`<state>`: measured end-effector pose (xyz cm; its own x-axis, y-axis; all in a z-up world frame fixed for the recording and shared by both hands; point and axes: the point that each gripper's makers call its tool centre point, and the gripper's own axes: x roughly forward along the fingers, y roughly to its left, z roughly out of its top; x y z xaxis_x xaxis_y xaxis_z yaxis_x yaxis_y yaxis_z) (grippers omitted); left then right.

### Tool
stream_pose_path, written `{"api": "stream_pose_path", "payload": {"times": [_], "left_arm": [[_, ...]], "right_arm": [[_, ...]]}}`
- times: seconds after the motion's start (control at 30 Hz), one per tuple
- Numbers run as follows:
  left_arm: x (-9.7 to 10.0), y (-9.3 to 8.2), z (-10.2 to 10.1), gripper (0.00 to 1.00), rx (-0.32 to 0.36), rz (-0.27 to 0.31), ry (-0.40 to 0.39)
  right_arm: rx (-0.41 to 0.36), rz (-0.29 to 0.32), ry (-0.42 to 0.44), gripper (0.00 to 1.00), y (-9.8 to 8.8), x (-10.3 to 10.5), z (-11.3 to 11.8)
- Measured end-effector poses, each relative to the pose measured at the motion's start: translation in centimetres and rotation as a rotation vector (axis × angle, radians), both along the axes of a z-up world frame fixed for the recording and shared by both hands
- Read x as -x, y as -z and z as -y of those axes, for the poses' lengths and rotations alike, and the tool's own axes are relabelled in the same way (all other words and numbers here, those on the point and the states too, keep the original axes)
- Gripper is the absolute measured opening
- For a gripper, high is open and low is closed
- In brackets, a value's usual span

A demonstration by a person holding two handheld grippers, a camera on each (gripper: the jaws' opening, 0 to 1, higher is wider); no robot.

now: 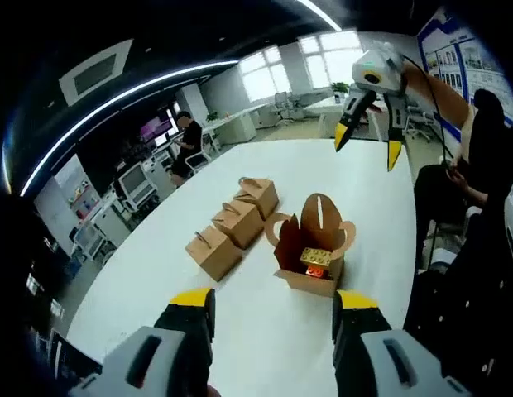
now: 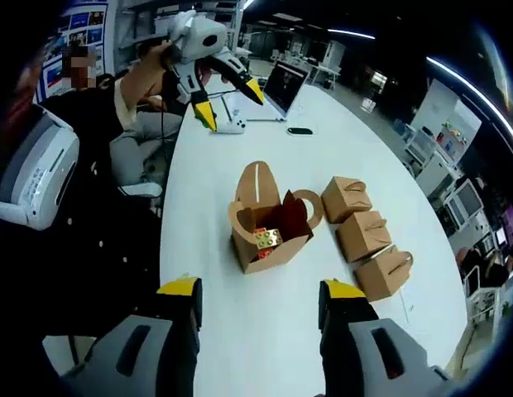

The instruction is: Pick up one paper box from the group, open the paper box, and remove the item inside

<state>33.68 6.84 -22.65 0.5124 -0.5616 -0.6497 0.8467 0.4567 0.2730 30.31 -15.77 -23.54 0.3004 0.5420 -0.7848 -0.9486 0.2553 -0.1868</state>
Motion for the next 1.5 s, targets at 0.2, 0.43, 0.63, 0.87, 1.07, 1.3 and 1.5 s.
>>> {"api": "stream_pose_path", "payload": {"times": [0.2,0.43,0.63,0.87,1.07,1.3,1.5], "left_arm": [[0.9,0.6,0.7,0.59,-0.016,-0.023,0.079],[1.6,1.8,1.1,0.57,0.016,-0.042,0.083],[2.9,4.4,0.6,0.56,-0.005,-0.07,0.079],[4.4,5.9,0.5,0.55,0.023,-0.074,0.079],[5.6,7.5,0.0,0.54,0.022,-0.084,0.078],[6.3,8.5,0.0,0.53,0.073,-0.109,0.077],[6.0,9.4,-0.1,0.52,0.075,-0.113,0.067]], "right_arm": [[0.048,-0.007,-0.039,0.53,-0.2,-0.3,-1.4],[0.11,0.049,-0.147,0.48,-0.8,-2.5,-3.5],[0.222,0.106,-0.354,0.45,0.2,-3.7,-6.1],[0.419,0.201,-0.613,0.37,2.9,-5.9,-8.1],[0.487,0.173,-0.825,0.35,5.8,-5.1,-9.2],[0.617,0.16,-0.939,0.36,8.6,-5.9,-8.5],[0.616,0.127,-1.009,0.43,10.8,-5.1,-9.4]]}}
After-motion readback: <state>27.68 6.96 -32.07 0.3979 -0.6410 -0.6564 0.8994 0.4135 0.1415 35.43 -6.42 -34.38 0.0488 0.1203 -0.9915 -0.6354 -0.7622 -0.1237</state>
